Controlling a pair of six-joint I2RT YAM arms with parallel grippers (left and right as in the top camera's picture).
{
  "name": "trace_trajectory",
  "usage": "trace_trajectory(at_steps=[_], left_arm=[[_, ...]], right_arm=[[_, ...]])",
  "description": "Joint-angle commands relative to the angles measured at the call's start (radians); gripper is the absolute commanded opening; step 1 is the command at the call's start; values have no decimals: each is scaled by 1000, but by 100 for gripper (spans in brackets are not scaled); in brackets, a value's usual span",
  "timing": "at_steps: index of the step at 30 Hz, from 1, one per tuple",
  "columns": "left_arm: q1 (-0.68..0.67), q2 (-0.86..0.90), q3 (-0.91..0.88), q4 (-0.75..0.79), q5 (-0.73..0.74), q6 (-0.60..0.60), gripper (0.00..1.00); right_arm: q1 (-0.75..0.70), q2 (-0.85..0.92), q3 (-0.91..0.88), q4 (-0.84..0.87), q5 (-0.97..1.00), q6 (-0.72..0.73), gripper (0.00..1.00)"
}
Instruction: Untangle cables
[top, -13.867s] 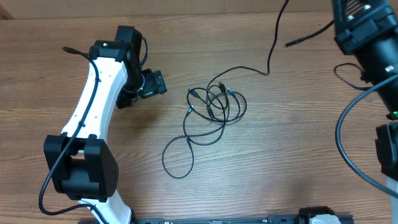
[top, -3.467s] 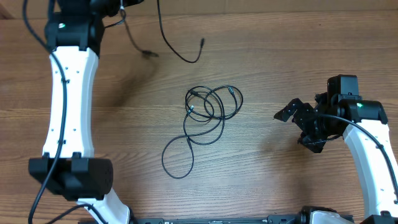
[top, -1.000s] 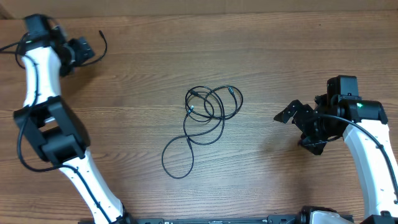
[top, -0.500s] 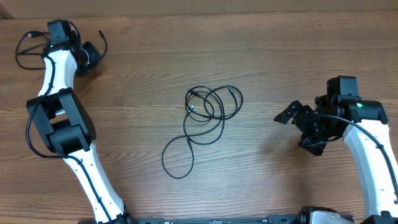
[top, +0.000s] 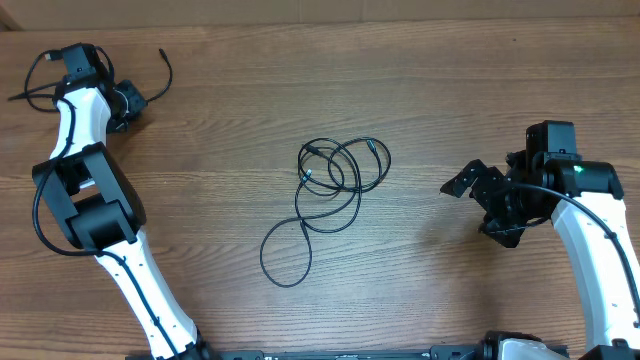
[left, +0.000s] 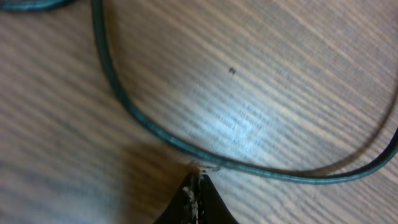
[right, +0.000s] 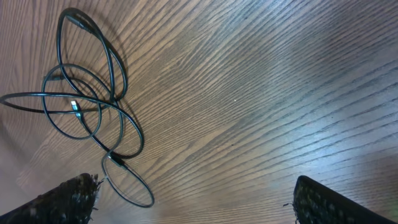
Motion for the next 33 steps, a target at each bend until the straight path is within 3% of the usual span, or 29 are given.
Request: trace_trajectory(at_steps=[1, 9, 13, 18, 23, 27, 28, 31, 32, 33], left_arm=[[-1, 111, -5, 11, -19, 42, 4], [0, 192, -4, 56, 2, 74, 4], [0, 188, 45, 42, 8, 123, 11], [0, 188, 222, -74, 32, 192, 9], [0, 181, 484, -254, 126, 139, 15], [-2, 159, 645, -362, 363, 80, 48], [-6, 155, 674, -383, 427, 70, 63], [-23, 138, 750, -465, 654, 66, 75], [-32, 134, 767, -500, 724, 66, 88], [-44, 130, 780, -542, 788, 68, 93]], right_arm=[[3, -1, -5, -1, 9, -4, 100], [3, -1, -5, -36, 9, 3, 100], [3, -1, -5, -30, 9, 3, 100], [3, -1, -5, -34, 9, 3, 100], [3, -1, -5, -37, 9, 3, 100], [3, -1, -5, -37, 9, 3, 100], [3, -1, -5, -37, 9, 3, 100], [3, -1, -5, -36, 9, 2, 100], [3, -1, -5, -35, 9, 2, 100], [3, -1, -5, -32, 9, 2, 100]])
